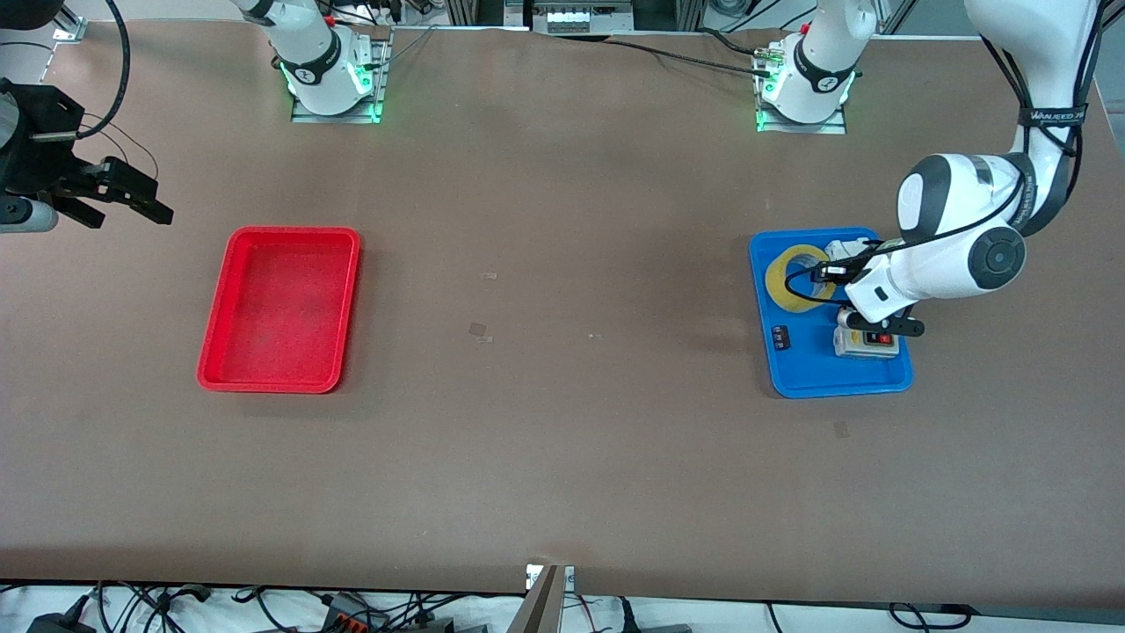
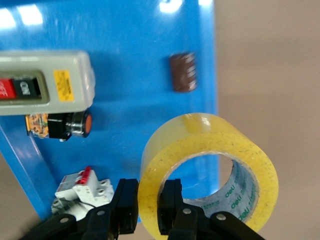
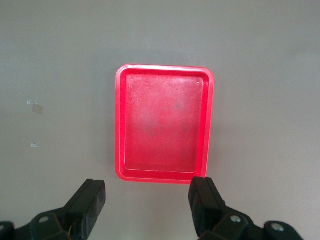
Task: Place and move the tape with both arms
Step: 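Lift the tape roll with the left gripper and set it mid-table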
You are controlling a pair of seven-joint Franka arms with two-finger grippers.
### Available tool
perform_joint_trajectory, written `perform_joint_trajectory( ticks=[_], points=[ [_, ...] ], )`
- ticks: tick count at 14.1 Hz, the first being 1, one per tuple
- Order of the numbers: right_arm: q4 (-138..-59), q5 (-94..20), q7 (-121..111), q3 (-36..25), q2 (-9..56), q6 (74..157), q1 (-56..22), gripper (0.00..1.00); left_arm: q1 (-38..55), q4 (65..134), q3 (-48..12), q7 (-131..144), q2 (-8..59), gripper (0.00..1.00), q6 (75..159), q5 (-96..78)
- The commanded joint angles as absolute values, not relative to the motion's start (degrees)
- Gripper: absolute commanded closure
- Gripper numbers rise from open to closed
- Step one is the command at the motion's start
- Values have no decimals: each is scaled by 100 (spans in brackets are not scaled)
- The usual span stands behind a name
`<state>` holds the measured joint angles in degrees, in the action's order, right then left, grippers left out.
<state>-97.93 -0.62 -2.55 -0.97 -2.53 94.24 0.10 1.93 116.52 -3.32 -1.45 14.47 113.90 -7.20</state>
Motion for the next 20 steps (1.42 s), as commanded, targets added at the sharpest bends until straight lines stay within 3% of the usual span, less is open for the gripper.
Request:
perform_joint_trajectory(
  ticks=[1, 4, 8, 10, 12, 13, 14, 15, 20],
  points=[
    [-9738, -44, -281, 9, -264, 9360, 123, 0, 911, 11252, -369, 831, 1642, 100, 11276, -1123],
    [-9721, -88, -281, 9, -264, 9404, 123, 0, 1869, 10601, -369, 2228, 2266, 100, 11547, -1808],
    [-9712, -26, -290, 9, -264, 9422, 141, 0, 3468, 9881, -360, 4548, 3109, 99, 12829, -1916],
    [-9712, -18, -281, 9, -264, 9404, 141, 0, 4032, 9337, -352, 5393, 3689, 93, 13138, -1890],
    [-9703, -35, -281, 0, -264, 9430, 141, 0, 4376, 8923, -317, 6062, 4147, 76, 13350, -1846],
    [-9634, -26, -290, 9, -264, 9387, 132, 0, 4481, 8877, -273, 6247, 4209, 53, 13368, -1837],
    [-9598, -26, -307, 9, -264, 9352, 123, 0, 4482, 8886, -264, 6240, 4210, 6, 13359, -1837],
    [-9598, -26, -290, 9, -264, 9352, 123, 0, 4465, 8903, -255, 6292, 4166, 0, 13316, -1828],
    [-9642, -27, -281, 18, -71, 9369, 36, 0, 3895, 8868, 166, 6258, 3000, 0, 11693, -1121]
  ],
)
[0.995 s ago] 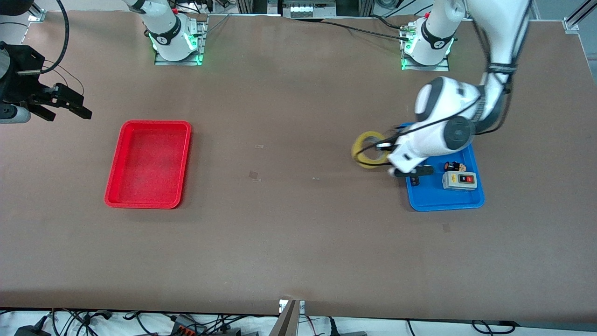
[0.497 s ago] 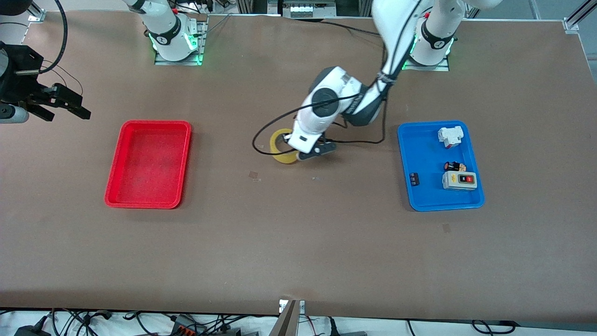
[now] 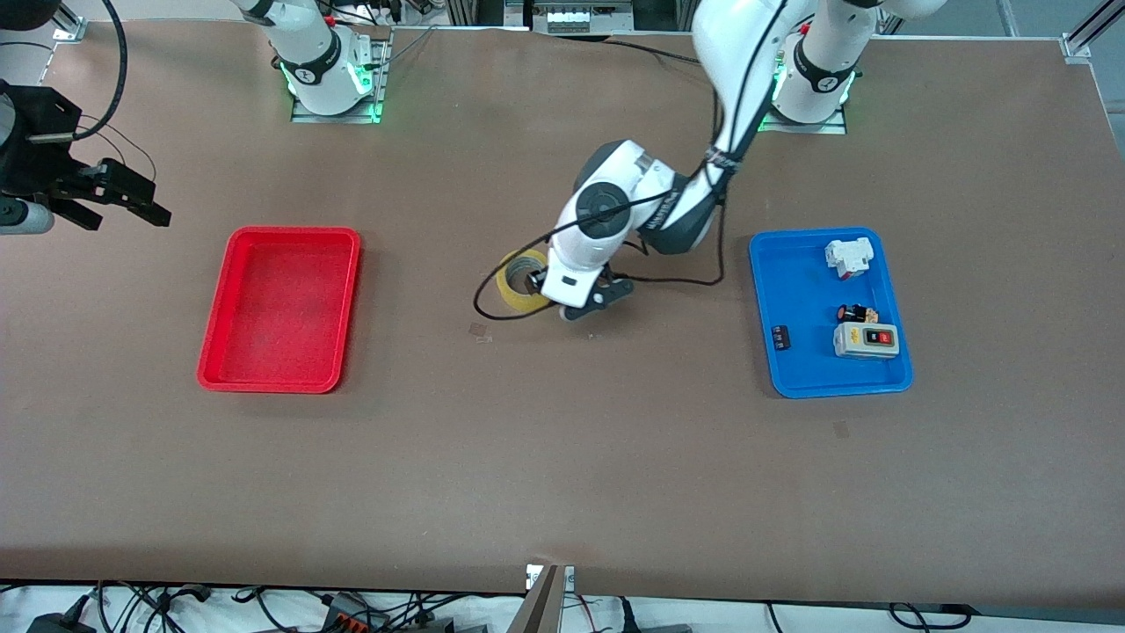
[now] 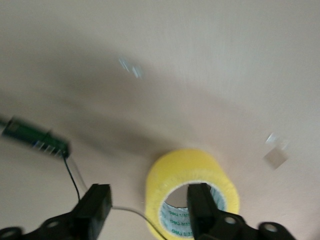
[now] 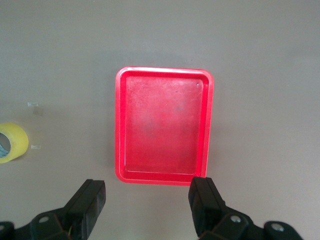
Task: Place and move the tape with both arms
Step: 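Lift the tape roll with the left gripper and set it mid-table, then retract the left gripper while the right gripper reaches toward the tape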
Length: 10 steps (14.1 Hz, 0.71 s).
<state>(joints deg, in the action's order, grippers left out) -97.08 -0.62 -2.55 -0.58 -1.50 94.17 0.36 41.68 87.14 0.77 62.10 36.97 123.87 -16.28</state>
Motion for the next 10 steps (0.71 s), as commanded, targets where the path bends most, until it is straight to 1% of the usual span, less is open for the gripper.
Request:
perform_joint_trajectory(
  ticks=[1, 4, 6, 8, 10],
  points=[
    [-9633, -18, -290, 18, 86, 9378, 9, 0, 3676, 8886, 158, 6214, 2771, 0, 11368, -838],
    [-9606, -149, -308, 26, 588, 9421, -131, 0, 2930, 8973, 149, 5481, 2348, 0, 10734, -738],
    [-9589, -263, -255, 26, 1035, 9622, -691, 0, 2420, 9009, 141, 4488, 2050, 0, 10058, -738],
    [-9580, -290, 112, 26, 1510, 10271, -1464, 0, 1945, 9140, 149, 3625, 1672, 0, 9486, -738],
    [-9502, -272, 866, 26, 2001, 10922, -2220, 0, 1383, 9551, 149, 2633, 1154, 0, 9256, -730]
  ],
)
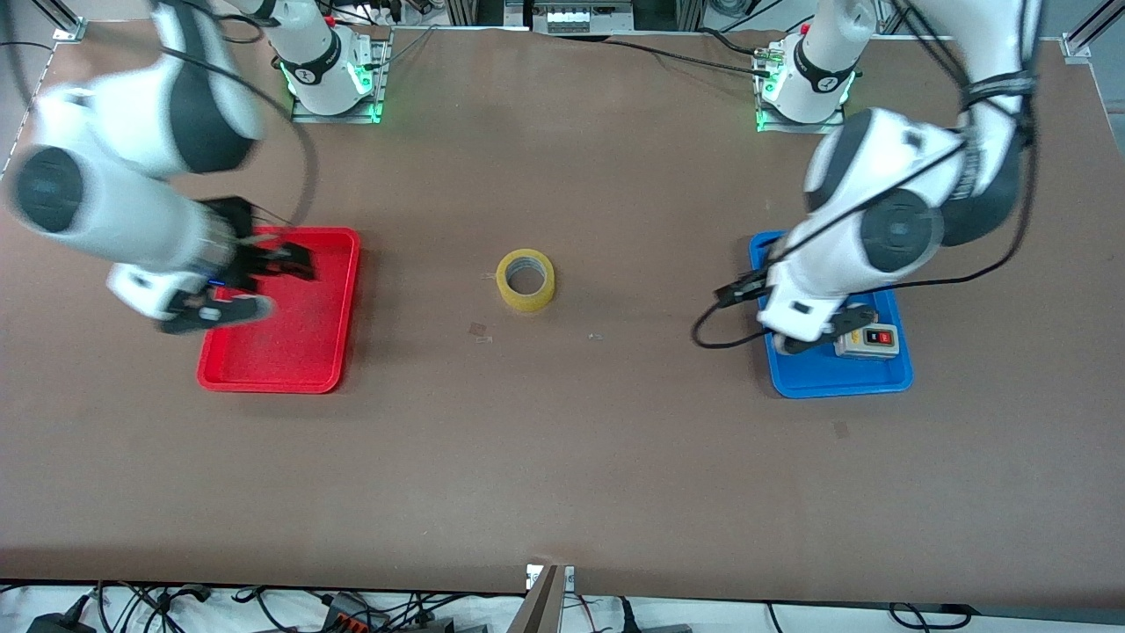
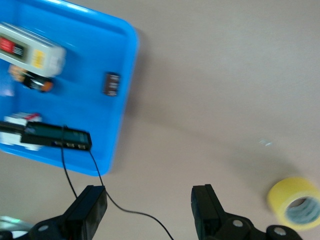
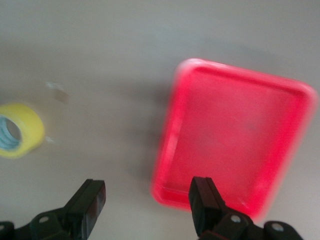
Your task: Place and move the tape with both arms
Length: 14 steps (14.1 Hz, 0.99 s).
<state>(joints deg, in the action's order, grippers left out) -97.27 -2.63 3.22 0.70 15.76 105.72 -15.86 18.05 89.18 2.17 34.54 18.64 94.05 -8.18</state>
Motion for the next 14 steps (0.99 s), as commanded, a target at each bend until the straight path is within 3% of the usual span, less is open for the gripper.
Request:
perform_joint_trajectory(
  ticks=[1, 3, 7, 14],
  points=[
    [-9457, -264, 1288, 26, 2300, 11160, -2519, 0, 1136, 9797, 149, 2176, 856, 0, 9237, -729],
    [-9256, -299, 1940, 26, 2836, 11503, -2908, 0, 644, 10185, 158, 1279, 257, 0, 9089, -686],
    [-9088, -308, 2407, 26, 3471, 11987, -3410, 0, 10, 9906, 44, 2, -219, 0, 8474, -308],
    [-9184, -844, 2435, 26, 3700, 11953, -3814, 0, -325, 8527, -113, -475, 43, 0, 8147, 16]
  ],
)
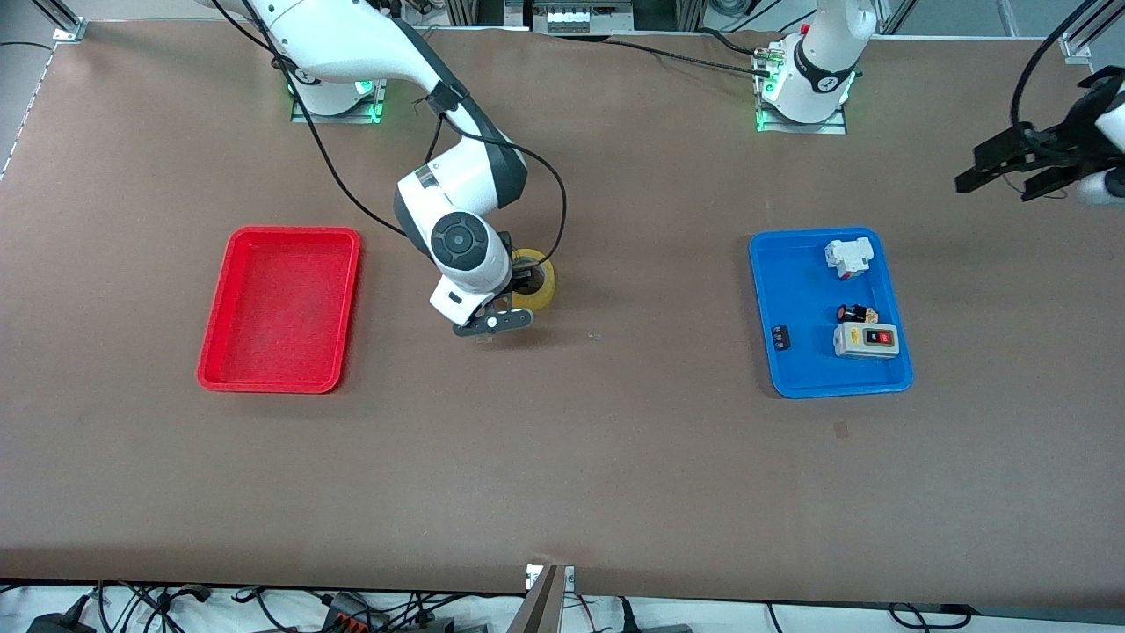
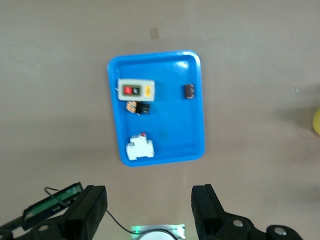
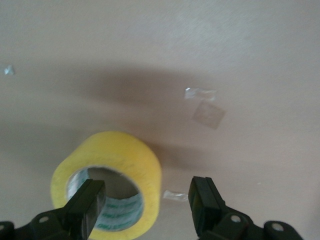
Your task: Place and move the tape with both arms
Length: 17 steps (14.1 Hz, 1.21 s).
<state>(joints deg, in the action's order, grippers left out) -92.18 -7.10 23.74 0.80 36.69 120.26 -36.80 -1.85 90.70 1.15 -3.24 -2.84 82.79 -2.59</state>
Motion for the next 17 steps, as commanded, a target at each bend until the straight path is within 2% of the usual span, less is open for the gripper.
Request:
perform_joint_trajectory(
  ticks=[1, 3, 5, 6, 8, 9, 11, 12, 14, 15, 17],
  points=[
    [-9245, -844, 2435, 26, 3709, 11944, -3814, 0, -334, 8517, -201, -475, 79, 0, 8339, 61],
    [-9360, -826, 2435, 26, 3709, 11936, -3814, 0, -299, 8517, -202, -466, 97, 0, 9312, 358],
    [-9404, -835, 2435, 26, 3726, 11944, -3814, 0, -273, 8543, -159, -483, 123, 0, 9413, 335],
    [-9404, -835, 2443, 26, 3805, 11970, -3814, 0, -238, 8586, -132, -475, 80, 0, 9343, 264],
    [-9396, -844, 2452, 26, 3884, 11997, -3814, 0, -80, 8631, -71, -501, -87, 0, 8408, 237],
    [-9396, -852, 2452, 26, 3911, 11988, -3814, 0, -1, 8657, -1, -501, -105, 0, 8194, 194],
    [-9396, -853, 2452, 26, 3902, 11953, -3867, 3, 70, 8648, 236, -501, -70, 0, 8191, -199],
    [-9396, -853, 2452, 26, 3902, 11936, -3876, 20, 62, 8648, 368, -501, -88, 0, 8191, -359],
    [-9396, -861, 2461, 26, 3902, 11935, -3815, 68, 53, 8631, 369, -440, -88, 0, 8191, -352],
    [-9396, -861, 2461, 26, 3902, 11936, -3788, 81, 53, 8631, 343, -431, -70, 0, 8191, -325],
    [-9387, -870, 2600, 26, 3780, 11778, -3701, 98, 0, 8640, 325, -431, -53, 0, 8191, -325]
  ],
)
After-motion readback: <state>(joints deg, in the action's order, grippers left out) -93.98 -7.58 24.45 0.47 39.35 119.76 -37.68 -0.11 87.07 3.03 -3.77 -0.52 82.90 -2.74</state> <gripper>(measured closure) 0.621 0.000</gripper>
